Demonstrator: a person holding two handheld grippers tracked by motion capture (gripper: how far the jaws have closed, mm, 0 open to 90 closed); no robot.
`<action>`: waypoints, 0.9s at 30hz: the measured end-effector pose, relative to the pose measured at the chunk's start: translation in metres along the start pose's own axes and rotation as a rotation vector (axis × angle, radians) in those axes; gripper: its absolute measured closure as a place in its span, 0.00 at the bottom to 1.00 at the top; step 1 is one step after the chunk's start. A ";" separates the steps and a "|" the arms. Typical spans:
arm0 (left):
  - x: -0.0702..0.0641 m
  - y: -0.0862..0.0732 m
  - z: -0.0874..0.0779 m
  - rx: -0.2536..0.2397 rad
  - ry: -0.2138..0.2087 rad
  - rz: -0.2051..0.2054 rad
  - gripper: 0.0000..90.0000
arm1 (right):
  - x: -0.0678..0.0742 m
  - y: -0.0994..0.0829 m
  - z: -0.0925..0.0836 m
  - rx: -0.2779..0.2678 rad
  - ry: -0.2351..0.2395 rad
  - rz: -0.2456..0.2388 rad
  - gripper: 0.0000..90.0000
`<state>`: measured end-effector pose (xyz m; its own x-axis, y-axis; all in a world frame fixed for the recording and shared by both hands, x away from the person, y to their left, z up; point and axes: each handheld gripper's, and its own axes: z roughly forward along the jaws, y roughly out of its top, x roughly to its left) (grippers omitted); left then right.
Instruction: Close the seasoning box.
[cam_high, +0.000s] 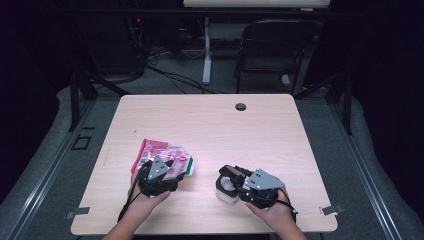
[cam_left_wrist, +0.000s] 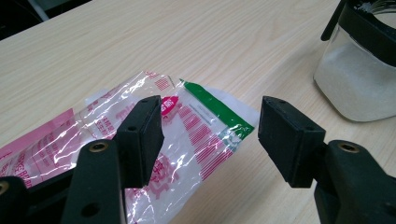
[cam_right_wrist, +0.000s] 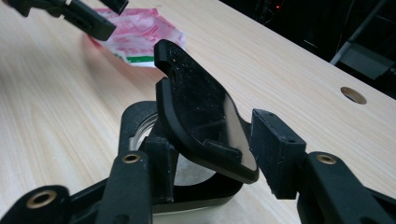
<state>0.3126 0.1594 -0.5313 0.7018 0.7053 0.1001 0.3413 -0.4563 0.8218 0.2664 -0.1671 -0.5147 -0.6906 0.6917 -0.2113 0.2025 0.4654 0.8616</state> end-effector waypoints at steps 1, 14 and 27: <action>0.000 0.000 0.000 0.006 -0.002 0.002 0.44 | 0.002 0.000 0.001 0.001 0.002 -0.006 0.58; 0.000 0.000 0.000 0.008 -0.001 -0.001 0.44 | 0.007 0.000 0.002 0.020 0.004 -0.045 0.55; 0.001 -0.001 0.001 0.008 -0.002 -0.004 0.44 | 0.006 -0.001 0.002 0.016 0.018 -0.038 0.54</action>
<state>0.3138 0.1600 -0.5322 0.7017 0.7061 0.0952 0.3492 -0.4572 0.8180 0.2636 -0.1622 -0.5174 -0.7103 0.6633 -0.2354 0.1870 0.5002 0.8455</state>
